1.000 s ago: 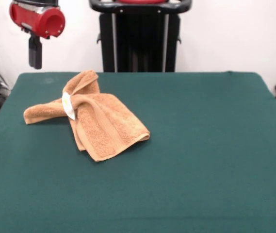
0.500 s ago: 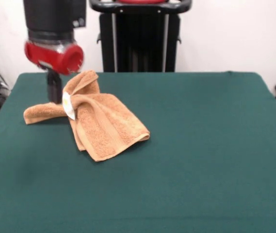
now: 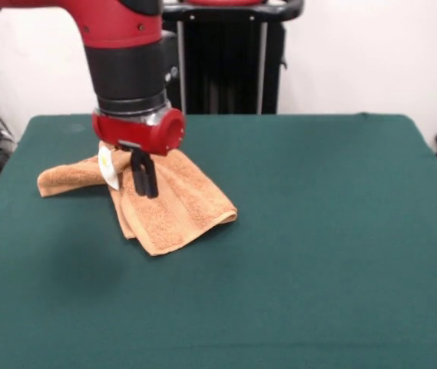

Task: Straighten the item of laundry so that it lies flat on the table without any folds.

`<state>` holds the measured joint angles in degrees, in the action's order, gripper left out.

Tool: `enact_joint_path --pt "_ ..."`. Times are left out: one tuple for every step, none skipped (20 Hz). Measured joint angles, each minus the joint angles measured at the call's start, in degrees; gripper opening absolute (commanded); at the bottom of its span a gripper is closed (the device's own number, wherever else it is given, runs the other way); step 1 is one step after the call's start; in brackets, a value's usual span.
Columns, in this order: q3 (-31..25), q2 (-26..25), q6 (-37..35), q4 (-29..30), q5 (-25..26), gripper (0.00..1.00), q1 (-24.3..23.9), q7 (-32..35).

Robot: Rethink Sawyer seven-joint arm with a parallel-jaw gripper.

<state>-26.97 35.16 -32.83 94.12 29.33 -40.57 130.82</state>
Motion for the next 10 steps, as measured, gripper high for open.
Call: enact_joint_path --pt "-0.2 -0.2 -0.8 0.0 0.2 0.0 -0.1 0.0" --pt "-0.3 -0.1 -1.6 0.0 0.4 0.0 -0.1 0.0" --pt "-0.3 -0.1 -2.5 -0.1 0.6 0.0 -0.1 0.0" --pt "-0.4 -0.1 -3.3 -0.1 0.8 1.0 -0.1 0.0" --pt "-0.5 0.1 -4.8 -0.3 1.1 1.0 -0.1 0.0" --pt "-0.5 0.1 -5.7 -0.4 1.3 1.0 0.0 0.0" --pt "-0.5 0.3 -6.8 -0.7 1.6 1.0 0.1 0.0" --pt "-0.5 0.4 -7.8 -0.9 1.9 1.0 0.2 0.0" --pt "-0.5 0.6 -8.7 -1.1 2.2 1.0 0.3 0.0" --pt "-0.5 1.2 -10.8 -1.6 2.8 1.0 0.5 0.0"
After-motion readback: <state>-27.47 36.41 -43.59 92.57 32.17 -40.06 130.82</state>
